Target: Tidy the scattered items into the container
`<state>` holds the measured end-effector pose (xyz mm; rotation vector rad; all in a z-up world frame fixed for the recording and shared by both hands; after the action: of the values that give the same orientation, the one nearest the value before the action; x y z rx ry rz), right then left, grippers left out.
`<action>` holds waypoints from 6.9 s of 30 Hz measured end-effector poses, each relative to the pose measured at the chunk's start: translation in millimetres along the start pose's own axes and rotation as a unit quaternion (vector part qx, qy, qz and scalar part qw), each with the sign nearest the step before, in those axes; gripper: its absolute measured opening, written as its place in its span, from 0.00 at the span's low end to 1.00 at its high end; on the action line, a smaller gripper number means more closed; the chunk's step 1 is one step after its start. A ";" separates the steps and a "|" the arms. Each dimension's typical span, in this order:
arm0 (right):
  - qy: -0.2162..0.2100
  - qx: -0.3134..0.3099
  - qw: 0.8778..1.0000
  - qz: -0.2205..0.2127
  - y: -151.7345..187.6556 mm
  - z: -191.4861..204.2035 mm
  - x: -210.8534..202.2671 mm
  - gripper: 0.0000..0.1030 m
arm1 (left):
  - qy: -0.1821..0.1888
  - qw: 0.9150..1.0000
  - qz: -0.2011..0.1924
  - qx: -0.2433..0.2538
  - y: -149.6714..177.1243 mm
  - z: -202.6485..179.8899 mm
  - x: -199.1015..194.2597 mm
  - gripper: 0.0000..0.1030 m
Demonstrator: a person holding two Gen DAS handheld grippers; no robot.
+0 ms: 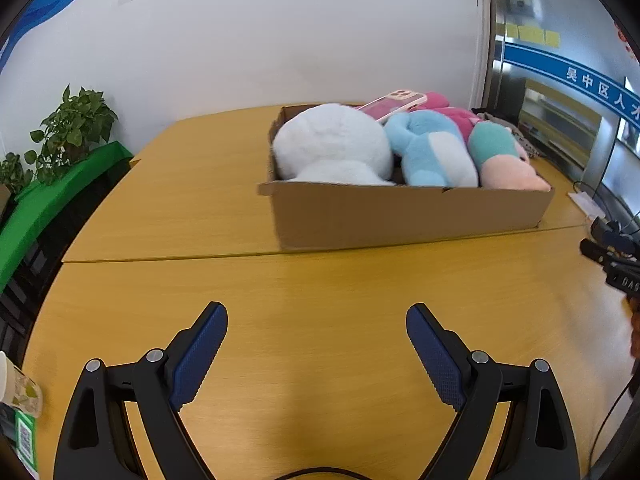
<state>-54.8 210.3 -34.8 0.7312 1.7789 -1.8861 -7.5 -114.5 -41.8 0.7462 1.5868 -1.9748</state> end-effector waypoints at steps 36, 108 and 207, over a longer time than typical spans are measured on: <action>-0.268 -0.236 0.923 0.141 34.5 -122.8 91.4 1.00 | 0.184 0.968 0.055 0.161 47.8 107.4 104.2 1.00; -0.276 -0.250 0.918 0.140 28.1 -129.6 94.2 1.00 | 0.186 0.968 0.052 0.162 50.1 104.6 103.1 1.00; -0.276 -0.250 0.917 0.139 29.7 -126.7 93.0 1.00 | 0.186 0.968 0.052 0.162 53.0 102.1 99.7 1.00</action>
<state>-96.9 337.9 -121.5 0.2095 1.5755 -1.2048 -55.2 -229.1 -130.0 1.3694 1.3933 -2.1310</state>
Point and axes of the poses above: each gripper's, at about its wrist camera, not at the fingertips, and x roughly the way its jaws point, z to its left, y to its underside, the point moved 4 cm from there along x, roughly the way its jaws point, and after that the axes turned 11 degrees about x, right-handed, at the moved point
